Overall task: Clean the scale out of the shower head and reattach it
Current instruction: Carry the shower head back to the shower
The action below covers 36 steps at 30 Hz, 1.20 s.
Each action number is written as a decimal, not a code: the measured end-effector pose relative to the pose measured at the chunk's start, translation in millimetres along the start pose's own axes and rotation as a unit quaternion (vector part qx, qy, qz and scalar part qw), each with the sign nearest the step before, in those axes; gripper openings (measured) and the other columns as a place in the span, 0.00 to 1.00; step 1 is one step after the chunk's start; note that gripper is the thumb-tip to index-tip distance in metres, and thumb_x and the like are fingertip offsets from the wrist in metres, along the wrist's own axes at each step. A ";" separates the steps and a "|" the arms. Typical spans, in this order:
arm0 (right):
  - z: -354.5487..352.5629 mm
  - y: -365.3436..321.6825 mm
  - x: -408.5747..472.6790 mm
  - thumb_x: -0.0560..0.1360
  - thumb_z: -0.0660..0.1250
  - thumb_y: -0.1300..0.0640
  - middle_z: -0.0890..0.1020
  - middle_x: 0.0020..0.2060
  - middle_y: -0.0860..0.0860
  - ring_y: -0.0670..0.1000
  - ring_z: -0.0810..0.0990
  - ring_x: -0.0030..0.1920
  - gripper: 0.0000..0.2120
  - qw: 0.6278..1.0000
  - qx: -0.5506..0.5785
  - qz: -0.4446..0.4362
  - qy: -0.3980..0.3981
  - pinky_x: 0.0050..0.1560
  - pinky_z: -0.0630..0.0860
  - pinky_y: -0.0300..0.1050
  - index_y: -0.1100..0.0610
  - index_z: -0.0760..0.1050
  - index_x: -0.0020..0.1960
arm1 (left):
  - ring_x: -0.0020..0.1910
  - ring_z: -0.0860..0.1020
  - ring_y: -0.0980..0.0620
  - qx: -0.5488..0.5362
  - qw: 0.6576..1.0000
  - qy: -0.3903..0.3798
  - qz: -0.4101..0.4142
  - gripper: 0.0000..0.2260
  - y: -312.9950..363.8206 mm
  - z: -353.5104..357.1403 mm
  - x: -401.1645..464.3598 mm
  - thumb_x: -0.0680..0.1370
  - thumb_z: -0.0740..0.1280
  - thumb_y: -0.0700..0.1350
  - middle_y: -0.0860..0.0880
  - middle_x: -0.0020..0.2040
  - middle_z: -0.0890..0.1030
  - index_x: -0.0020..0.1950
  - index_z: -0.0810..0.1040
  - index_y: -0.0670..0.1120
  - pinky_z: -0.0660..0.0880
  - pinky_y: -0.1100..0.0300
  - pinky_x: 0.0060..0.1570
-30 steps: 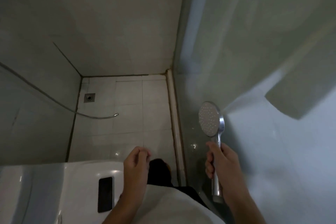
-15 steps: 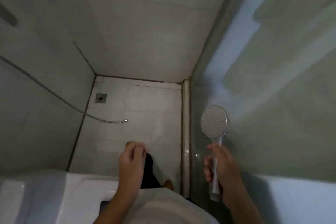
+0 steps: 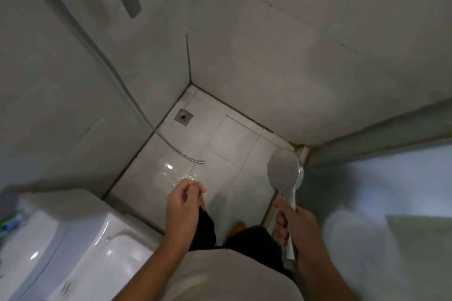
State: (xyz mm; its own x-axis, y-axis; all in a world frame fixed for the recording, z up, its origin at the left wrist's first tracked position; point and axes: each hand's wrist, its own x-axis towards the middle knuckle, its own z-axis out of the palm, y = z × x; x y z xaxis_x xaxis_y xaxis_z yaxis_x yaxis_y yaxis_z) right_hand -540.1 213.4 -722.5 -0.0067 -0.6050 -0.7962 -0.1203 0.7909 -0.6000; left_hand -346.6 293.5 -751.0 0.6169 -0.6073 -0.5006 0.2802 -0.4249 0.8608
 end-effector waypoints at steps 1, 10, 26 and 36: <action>3.8 -2.3 10.1 0.78 0.65 0.58 0.66 0.23 0.53 0.49 0.63 0.19 0.12 1.000 -0.009 0.014 -0.007 0.19 0.62 0.38 0.60 0.68 0.38 | 0.24 0.63 0.56 0.002 1.000 -0.001 -0.002 0.10 -1.7 3.2 8.8 0.78 0.60 0.38 0.52 0.26 0.67 0.37 0.75 0.41 0.61 0.64 0.24; 37.9 -13.6 136.6 0.79 0.64 0.56 0.70 0.24 0.50 0.47 0.66 0.22 0.08 0.992 -0.071 0.098 -0.037 0.20 0.64 0.39 0.57 0.69 0.42 | 0.30 0.70 0.53 0.058 0.997 0.031 -0.040 0.09 -54.4 40.2 94.5 0.76 0.61 0.43 0.48 0.30 0.74 0.37 0.77 0.49 0.67 0.58 0.35; 113.1 74.0 422.6 0.80 0.62 0.52 0.69 0.27 0.51 0.48 0.67 0.24 0.11 0.976 -0.104 0.149 -0.119 0.24 0.67 0.41 0.56 0.67 0.41 | 0.37 0.78 0.51 0.227 0.948 0.116 -0.193 0.03 -261.5 117.4 304.5 0.74 0.64 0.51 0.53 0.38 0.79 0.46 0.72 0.54 0.77 0.56 0.38; 136.7 185.1 566.3 0.77 0.65 0.55 0.71 0.25 0.50 0.47 0.67 0.21 0.09 0.974 -0.121 0.178 -0.064 0.22 0.65 0.40 0.55 0.70 0.39 | 0.43 0.77 0.51 0.291 0.942 0.088 -0.141 0.05 -414.2 119.1 426.7 0.74 0.67 0.47 0.51 0.45 0.79 0.49 0.75 0.50 0.74 0.57 0.40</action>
State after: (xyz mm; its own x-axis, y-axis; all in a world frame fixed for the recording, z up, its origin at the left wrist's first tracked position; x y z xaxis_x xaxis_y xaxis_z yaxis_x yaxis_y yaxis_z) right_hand -430.4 29.6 -1295.2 0.0306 -0.2669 -0.9633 -0.3642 0.8945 -0.2594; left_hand -287.0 130.4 -1332.1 0.7050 -0.3167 -0.6346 0.0313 -0.8800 0.4739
